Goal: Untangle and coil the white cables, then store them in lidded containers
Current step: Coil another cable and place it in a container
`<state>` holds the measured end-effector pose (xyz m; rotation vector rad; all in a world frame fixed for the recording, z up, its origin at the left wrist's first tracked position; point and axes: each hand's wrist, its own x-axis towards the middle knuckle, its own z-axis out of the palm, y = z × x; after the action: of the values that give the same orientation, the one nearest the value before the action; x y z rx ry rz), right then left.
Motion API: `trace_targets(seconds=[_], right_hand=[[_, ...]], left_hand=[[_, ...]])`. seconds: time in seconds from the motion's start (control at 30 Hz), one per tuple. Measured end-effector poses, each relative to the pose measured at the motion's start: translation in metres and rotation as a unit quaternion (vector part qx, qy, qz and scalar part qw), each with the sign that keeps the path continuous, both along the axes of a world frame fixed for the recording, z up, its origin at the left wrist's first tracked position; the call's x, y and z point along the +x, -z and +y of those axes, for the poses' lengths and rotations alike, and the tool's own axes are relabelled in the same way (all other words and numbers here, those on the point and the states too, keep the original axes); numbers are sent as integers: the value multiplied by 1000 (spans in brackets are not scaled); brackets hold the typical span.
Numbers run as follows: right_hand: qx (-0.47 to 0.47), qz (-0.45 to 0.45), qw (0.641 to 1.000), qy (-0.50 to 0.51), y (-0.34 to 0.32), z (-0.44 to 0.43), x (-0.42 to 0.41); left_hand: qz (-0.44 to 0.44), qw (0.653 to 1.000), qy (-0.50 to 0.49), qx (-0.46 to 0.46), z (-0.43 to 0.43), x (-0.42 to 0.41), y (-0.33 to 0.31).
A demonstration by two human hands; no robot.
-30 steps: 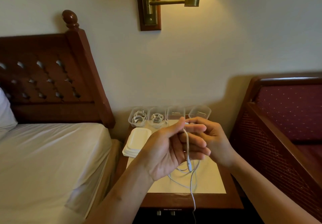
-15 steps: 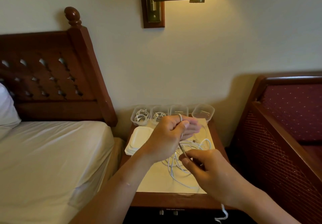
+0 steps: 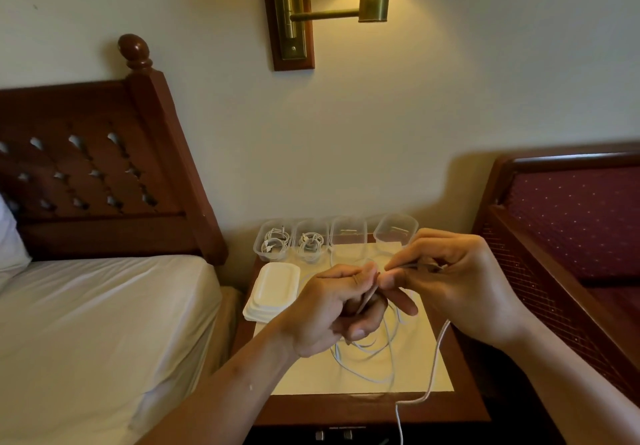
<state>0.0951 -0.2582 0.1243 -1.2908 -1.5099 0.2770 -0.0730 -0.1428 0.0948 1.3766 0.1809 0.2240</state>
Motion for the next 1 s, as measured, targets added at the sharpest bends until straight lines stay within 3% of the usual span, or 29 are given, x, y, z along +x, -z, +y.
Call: trace_targets(seconds=[0.17,0.37,0.5,0.63,0.73,0.87,0.93,1.0], right_hand=[[13,110,993,-31,10,10,7],[-24,225,972,-57,38,10,-24],[-91,136,986,18,53,2,-42],[-91,32,994,48,59,-1,-49],[-99,-56,993,37,63,0,-48],[-86,-129,988,25,62,-3,-46],[-67,-133,988,31,50,-7,-40],[-51,-113,992,32,33,-13,-33]], left_hand=[[-43,999,28,-13,-5,-4,-5],[-170,972,39,-160,-17,2,-12],[-179,962,-8,-208,-12,6,-13],[-151,963,-80,-208,-4,11,-16],[-85,981,-164,-57,-2,14,-14],[30,951,-193,240,6,14,-5],[72,931,-156,321,7,8,-3],[83,935,-109,326,7,1,-2]])
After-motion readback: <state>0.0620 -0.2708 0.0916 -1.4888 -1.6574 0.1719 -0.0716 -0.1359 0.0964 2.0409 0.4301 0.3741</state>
